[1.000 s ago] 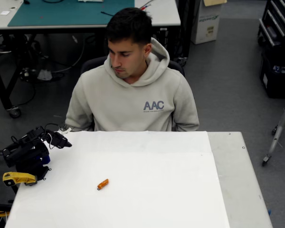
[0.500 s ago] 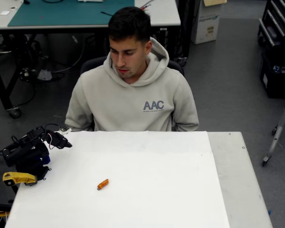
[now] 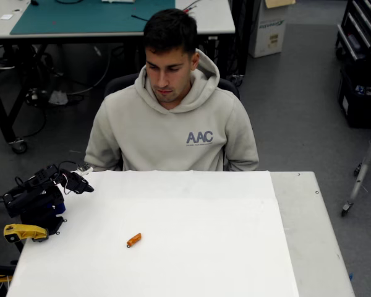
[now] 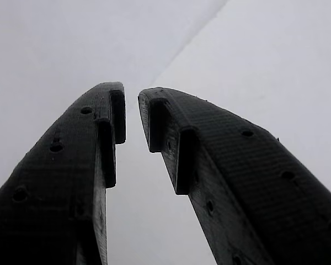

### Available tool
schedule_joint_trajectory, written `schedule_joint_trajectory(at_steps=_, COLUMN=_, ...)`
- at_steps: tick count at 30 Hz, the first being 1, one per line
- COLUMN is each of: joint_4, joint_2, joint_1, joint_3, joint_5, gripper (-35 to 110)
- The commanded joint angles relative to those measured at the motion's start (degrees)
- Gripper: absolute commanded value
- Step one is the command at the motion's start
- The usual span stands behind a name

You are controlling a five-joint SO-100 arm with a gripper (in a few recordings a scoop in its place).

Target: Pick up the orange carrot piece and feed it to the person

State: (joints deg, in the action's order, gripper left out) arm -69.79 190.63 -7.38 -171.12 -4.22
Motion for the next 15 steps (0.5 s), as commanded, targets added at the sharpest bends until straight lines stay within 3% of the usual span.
schedule_joint_trajectory(at_steps=1, joint_4=0.2, joint_2=0.6, joint_1=-1.9, joint_3=3.8, joint_5=-0.5, gripper=0)
schedule_joint_trajectory(at_steps=15, joint_4=0.2, joint_2=0.6, joint_1=-2.5, joint_3=3.8, joint_5=-0.5, gripper=0)
